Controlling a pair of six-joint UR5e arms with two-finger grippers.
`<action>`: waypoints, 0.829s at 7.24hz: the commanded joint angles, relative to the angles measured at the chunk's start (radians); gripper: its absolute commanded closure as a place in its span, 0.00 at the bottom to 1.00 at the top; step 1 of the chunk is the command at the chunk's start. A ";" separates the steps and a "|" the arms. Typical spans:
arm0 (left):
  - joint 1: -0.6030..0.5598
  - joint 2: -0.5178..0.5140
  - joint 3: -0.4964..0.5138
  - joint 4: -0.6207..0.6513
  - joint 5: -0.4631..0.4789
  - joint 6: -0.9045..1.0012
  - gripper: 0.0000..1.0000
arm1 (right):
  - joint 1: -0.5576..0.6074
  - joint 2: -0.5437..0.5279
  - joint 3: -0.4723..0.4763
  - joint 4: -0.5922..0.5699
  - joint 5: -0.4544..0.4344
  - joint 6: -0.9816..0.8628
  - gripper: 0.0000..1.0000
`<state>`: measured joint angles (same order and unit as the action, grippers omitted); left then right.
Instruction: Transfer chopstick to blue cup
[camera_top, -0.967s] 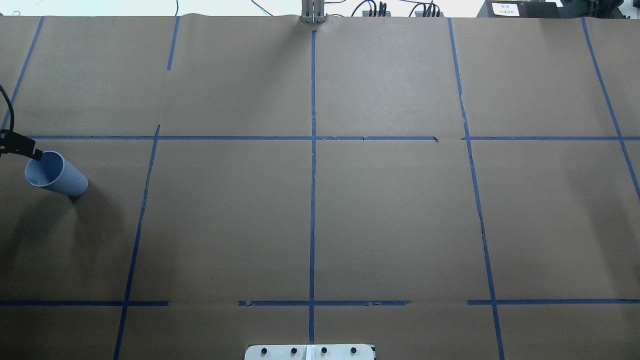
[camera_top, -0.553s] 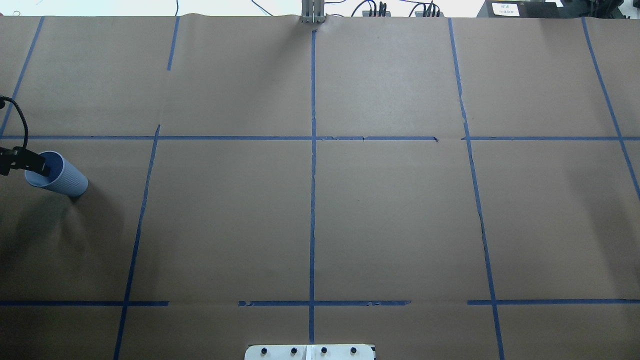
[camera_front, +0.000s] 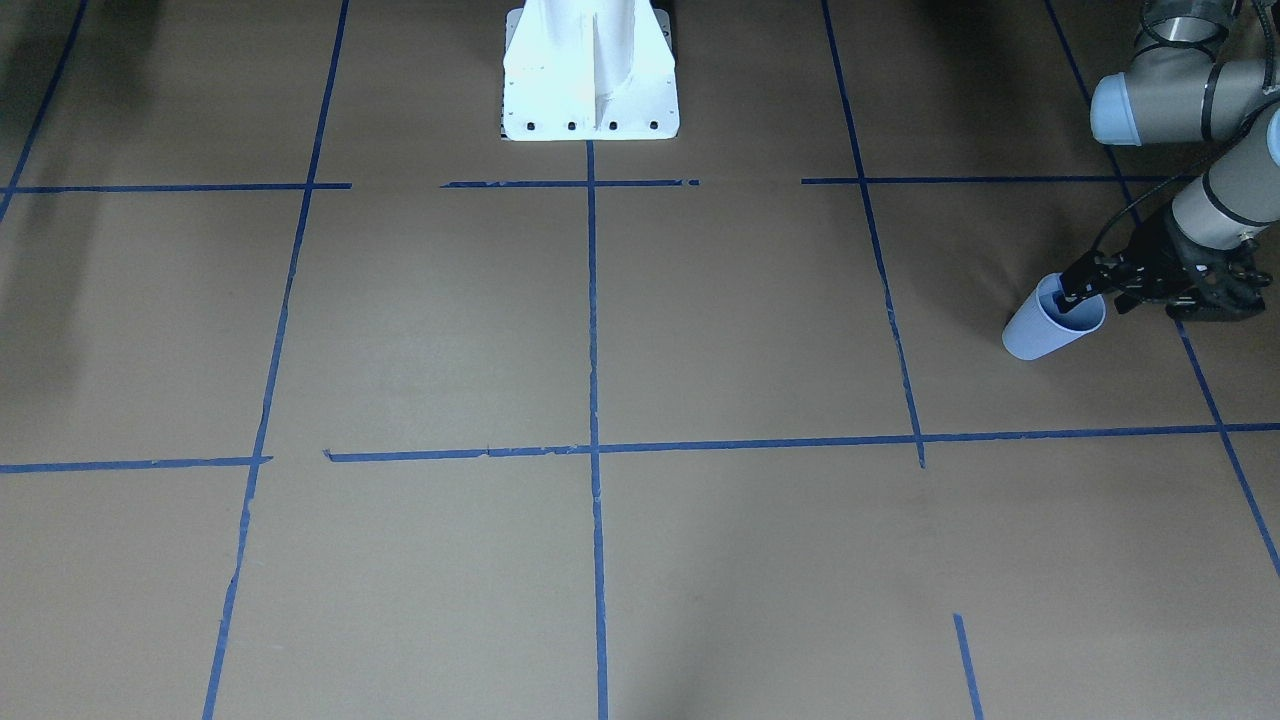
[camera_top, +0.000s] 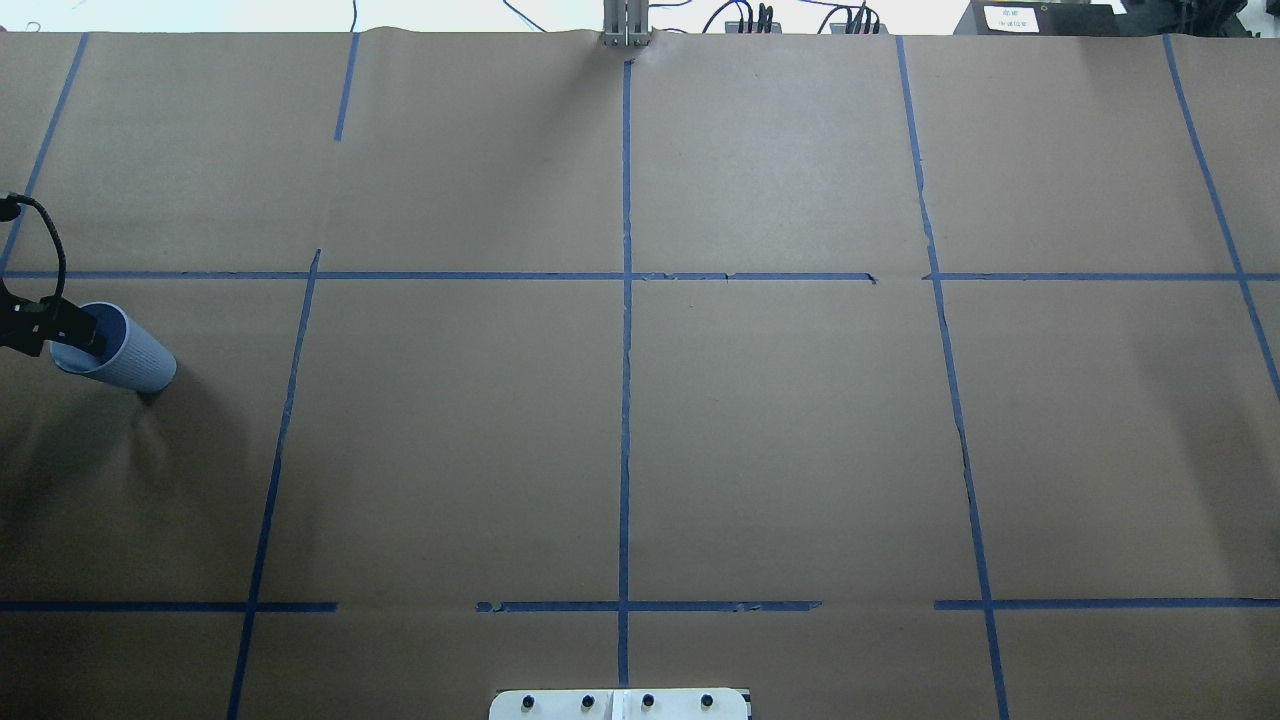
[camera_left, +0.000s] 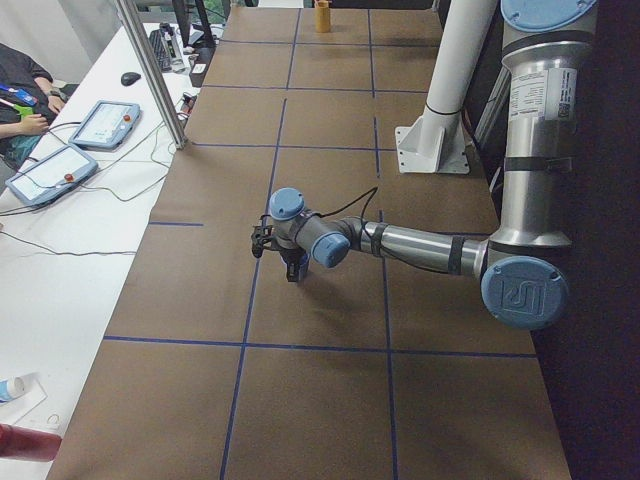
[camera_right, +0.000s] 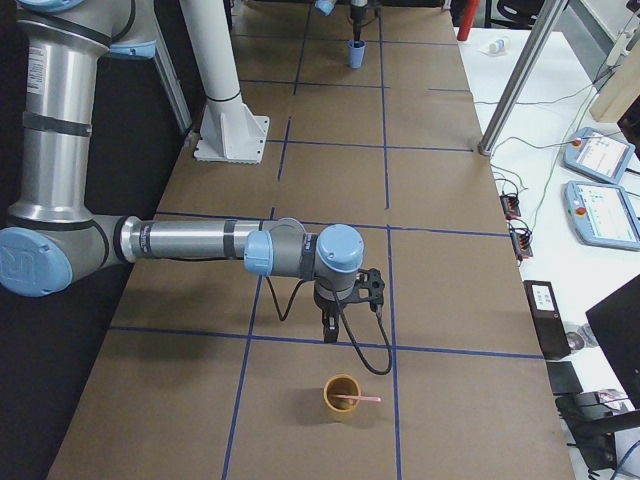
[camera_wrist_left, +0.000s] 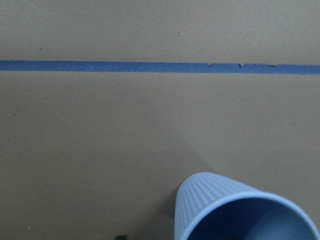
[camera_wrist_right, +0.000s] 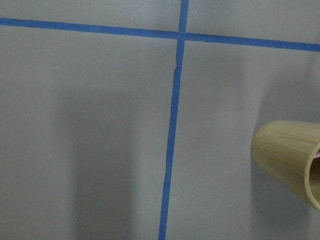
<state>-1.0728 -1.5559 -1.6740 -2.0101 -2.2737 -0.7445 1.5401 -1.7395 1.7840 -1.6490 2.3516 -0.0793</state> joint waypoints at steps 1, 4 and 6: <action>0.002 -0.006 0.000 0.001 0.000 -0.021 0.95 | 0.000 0.000 0.000 0.000 0.000 0.000 0.00; 0.002 -0.013 -0.010 0.004 -0.007 -0.026 0.98 | 0.000 0.000 0.002 0.000 0.000 0.001 0.00; 0.001 -0.080 -0.045 0.061 -0.030 -0.033 1.00 | 0.000 0.000 0.003 0.000 0.000 0.001 0.00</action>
<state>-1.0717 -1.5915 -1.6990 -1.9890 -2.2880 -0.7728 1.5401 -1.7396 1.7864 -1.6484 2.3516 -0.0782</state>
